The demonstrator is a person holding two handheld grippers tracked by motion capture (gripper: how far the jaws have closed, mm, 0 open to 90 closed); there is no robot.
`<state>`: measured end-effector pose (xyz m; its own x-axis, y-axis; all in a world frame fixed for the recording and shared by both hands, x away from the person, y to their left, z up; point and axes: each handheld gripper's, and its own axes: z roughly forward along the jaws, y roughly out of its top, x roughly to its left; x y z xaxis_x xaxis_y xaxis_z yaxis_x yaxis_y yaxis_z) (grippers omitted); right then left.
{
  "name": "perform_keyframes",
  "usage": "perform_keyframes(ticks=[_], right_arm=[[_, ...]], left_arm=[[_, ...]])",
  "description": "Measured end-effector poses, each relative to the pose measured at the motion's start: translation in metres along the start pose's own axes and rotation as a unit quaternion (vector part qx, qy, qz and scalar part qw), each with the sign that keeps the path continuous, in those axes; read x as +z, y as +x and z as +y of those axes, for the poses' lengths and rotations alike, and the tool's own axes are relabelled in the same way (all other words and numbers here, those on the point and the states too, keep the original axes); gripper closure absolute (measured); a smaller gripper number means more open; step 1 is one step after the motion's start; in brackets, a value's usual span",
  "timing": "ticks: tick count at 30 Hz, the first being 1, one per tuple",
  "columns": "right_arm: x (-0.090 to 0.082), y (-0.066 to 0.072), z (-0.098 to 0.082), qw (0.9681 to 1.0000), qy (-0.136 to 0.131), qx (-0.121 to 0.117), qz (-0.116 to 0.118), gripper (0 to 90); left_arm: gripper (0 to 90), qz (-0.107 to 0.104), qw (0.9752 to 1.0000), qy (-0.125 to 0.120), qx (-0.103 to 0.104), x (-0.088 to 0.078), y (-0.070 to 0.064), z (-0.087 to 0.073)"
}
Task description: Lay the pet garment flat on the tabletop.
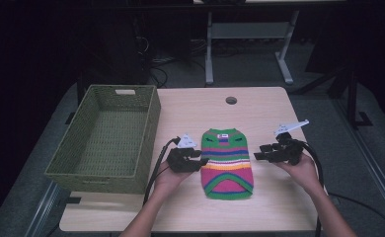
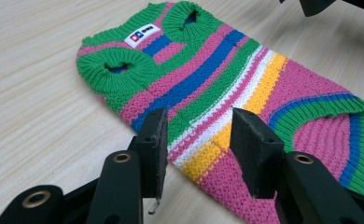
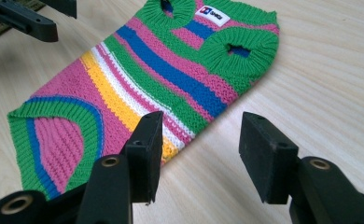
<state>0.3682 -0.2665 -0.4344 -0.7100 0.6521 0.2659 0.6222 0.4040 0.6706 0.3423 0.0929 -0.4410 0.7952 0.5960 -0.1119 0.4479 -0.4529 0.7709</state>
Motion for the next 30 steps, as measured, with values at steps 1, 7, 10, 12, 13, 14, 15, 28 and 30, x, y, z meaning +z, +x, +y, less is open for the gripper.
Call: perform_keyframes(ticks=[1, 7, 10, 12, 13, 14, 15, 28, 30], right_arm=[[0.000, 0.000, -0.002, 1.0000, 0.000, 0.001, 0.002, 48.5], [-0.004, 0.001, -0.010, 1.0000, 0.003, 0.002, 0.002, 46.5], [-0.006, 0.001, -0.011, 1.0000, 0.002, 0.006, 0.005, 44.9], [-0.009, 0.003, -0.013, 1.0000, -0.006, 0.002, 0.000, 44.3], [-0.009, 0.003, -0.013, 1.0000, -0.006, 0.002, 0.000, 44.3], [-0.010, 0.003, -0.014, 1.0000, -0.007, 0.002, 0.001, 44.3], [-0.011, 0.003, -0.015, 1.0000, -0.007, 0.003, 0.002, 44.1], [-0.020, 0.009, -0.031, 0.9999, -0.011, 0.003, -0.002, 37.9], [-0.022, 0.008, -0.034, 0.9999, -0.013, 0.004, -0.005, 36.3]], left_arm=[[55.2, 0.000, 1.0000, 0.002, 0.002, -0.001, 0.000, -0.001], [52.1, -0.002, 1.0000, -0.001, -0.006, -0.003, -0.001, -0.006], [49.1, -0.003, 0.9999, -0.004, -0.010, -0.004, -0.002, -0.008], [47.9, -0.002, 1.0000, -0.001, -0.007, -0.005, -0.003, -0.009], [47.2, -0.002, 1.0000, -0.001, -0.007, -0.005, -0.003, -0.009], [47.2, -0.003, 1.0000, 0.001, -0.003, -0.006, -0.003, -0.009], [47.2, -0.004, 1.0000, 0.000, -0.005, -0.006, -0.004, -0.009], [39.9, -0.006, 1.0000, 0.003, 0.001, -0.010, -0.010, -0.016], [38.6, -0.006, 1.0000, -0.001, -0.005, -0.011, -0.011, -0.018]])
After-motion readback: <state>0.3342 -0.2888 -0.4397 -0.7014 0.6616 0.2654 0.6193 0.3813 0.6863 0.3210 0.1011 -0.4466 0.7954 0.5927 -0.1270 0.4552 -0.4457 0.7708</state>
